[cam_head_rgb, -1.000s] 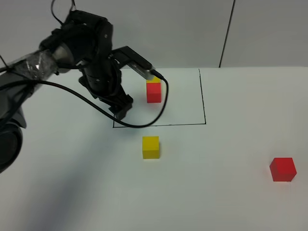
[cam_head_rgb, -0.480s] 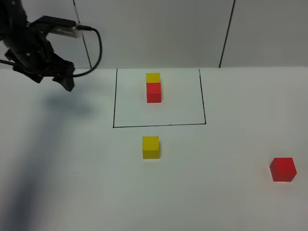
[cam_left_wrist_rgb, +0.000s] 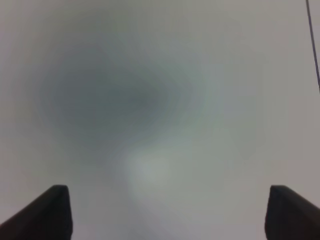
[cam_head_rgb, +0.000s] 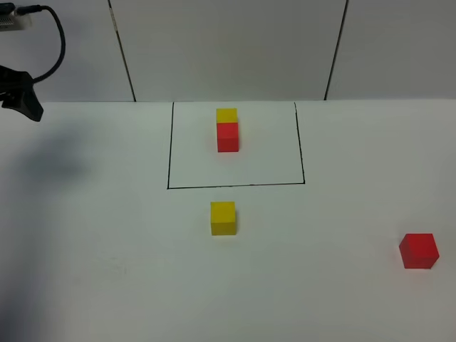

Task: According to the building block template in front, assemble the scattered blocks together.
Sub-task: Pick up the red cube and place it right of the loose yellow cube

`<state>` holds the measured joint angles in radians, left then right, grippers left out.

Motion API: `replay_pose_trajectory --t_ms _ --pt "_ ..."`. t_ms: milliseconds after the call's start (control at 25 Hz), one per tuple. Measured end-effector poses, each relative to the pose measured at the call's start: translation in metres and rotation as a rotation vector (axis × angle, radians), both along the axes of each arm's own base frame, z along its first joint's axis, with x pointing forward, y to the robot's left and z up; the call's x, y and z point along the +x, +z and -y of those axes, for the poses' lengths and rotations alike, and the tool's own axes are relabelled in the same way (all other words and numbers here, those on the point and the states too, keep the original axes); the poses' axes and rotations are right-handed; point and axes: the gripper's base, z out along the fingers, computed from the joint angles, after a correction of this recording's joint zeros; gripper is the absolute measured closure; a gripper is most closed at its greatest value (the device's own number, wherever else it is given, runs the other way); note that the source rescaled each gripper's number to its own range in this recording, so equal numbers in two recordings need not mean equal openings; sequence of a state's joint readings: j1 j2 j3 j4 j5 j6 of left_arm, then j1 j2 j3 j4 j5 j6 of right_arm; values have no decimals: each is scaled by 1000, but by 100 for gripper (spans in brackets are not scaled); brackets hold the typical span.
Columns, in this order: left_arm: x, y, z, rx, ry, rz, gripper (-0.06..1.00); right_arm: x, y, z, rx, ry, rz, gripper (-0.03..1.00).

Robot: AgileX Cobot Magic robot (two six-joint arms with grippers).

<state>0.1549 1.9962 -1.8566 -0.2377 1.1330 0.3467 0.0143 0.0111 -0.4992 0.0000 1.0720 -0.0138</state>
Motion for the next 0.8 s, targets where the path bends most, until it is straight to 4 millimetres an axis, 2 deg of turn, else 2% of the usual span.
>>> replay_pose_trajectory --t_ms 200,360,480,680,800 --pt "-31 8 3 19 20 58 21 0 0 0 0 0 0 30" --pt "-65 16 7 36 32 92 22 0 0 0 0 0 0 30" --pt "-97 27 10 66 42 155 23 0 0 0 0 0 0 30" --pt "-164 49 20 90 61 290 23 0 0 0 0 0 0 30" --pt "-204 55 26 84 91 350 23 0 0 0 0 0 0 30"
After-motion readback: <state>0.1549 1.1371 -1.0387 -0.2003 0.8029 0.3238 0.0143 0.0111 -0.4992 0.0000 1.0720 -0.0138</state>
